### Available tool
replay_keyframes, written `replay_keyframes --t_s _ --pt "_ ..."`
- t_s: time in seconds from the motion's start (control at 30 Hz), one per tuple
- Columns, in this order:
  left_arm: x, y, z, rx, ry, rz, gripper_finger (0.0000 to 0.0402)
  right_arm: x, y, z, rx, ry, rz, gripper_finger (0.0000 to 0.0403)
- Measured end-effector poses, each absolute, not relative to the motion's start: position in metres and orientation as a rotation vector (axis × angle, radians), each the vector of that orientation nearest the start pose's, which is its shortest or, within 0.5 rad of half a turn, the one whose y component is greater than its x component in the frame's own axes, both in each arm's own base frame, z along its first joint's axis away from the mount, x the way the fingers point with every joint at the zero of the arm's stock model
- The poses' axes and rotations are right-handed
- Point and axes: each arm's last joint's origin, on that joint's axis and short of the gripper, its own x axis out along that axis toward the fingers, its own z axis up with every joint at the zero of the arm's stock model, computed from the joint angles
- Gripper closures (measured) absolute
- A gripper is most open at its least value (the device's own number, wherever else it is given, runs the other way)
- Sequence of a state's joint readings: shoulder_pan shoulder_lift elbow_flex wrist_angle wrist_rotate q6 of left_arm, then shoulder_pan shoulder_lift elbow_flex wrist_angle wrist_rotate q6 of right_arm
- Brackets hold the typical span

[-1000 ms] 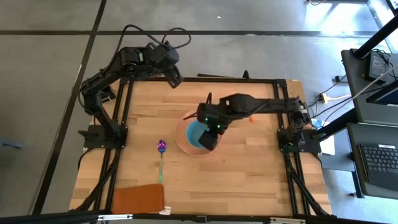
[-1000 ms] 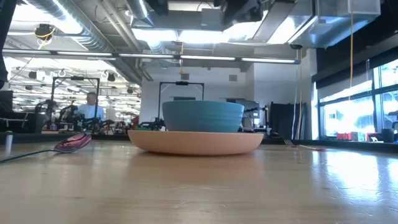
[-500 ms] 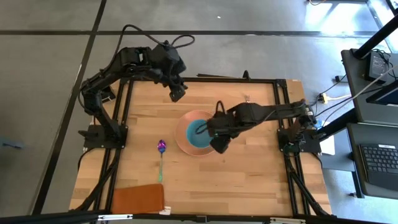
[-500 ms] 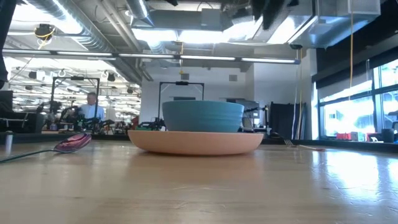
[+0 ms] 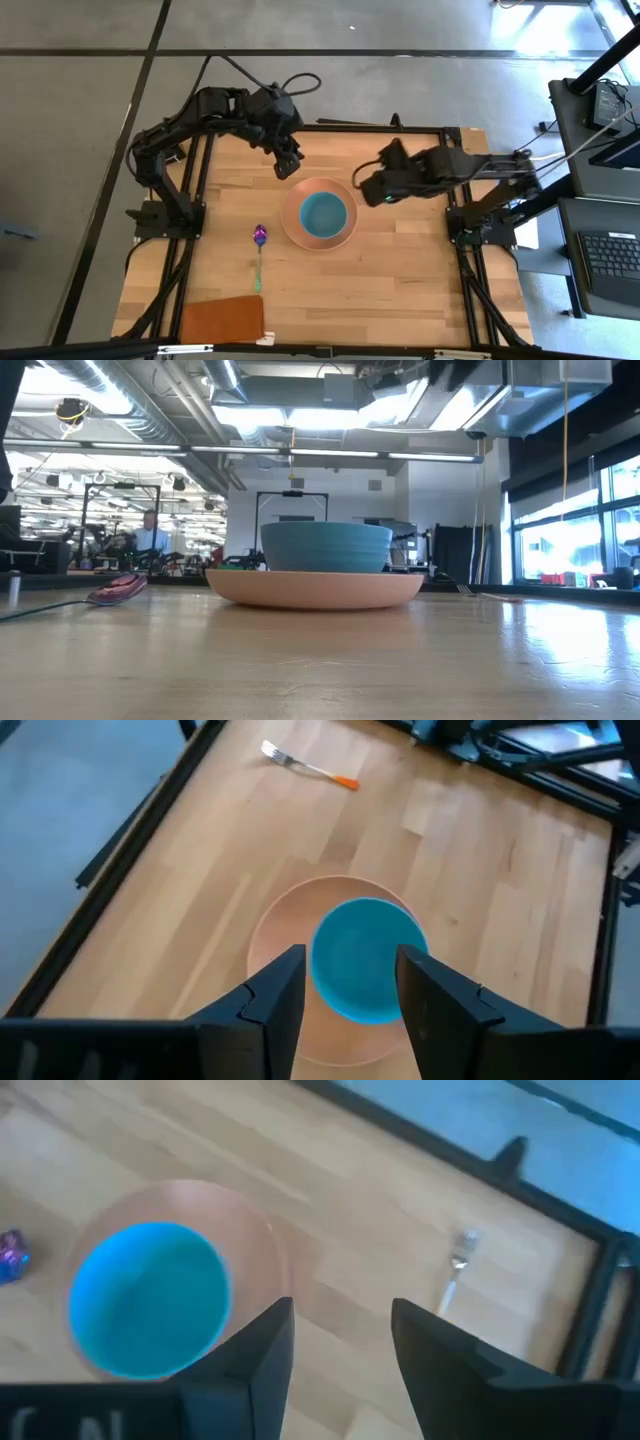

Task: Set table place
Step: Put the orange fork to the right of the orange plate

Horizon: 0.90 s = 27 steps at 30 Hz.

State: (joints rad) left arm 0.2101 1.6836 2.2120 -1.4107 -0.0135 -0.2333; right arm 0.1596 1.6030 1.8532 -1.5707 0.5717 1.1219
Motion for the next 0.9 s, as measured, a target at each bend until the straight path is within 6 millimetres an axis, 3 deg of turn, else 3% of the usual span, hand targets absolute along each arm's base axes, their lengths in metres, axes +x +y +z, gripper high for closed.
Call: replay_keyframes --t_s 0.13,0.47,0.67,0.9 --pt "0.288 0.055 0.467 -0.293 0.847 0.288 0.0253 0.255 0.027 0.387 0.507 0.914 -0.94 0.0232" --pt "0.296 0.051 0.474 -0.276 0.744 0.274 0.0253 0.262 0.033 0.34 0.556 1.0 -0.876 0.0232" --pt "0.3 0.053 0.479 -0.243 0.674 0.309 0.0253 0.246 0.022 0.3 0.417 1.175 -1.027 0.0232" --pt "0.299 0.055 0.478 -0.198 0.684 0.344 0.0253 0.235 0.001 0.251 0.443 1.196 -1.237 0.0232"
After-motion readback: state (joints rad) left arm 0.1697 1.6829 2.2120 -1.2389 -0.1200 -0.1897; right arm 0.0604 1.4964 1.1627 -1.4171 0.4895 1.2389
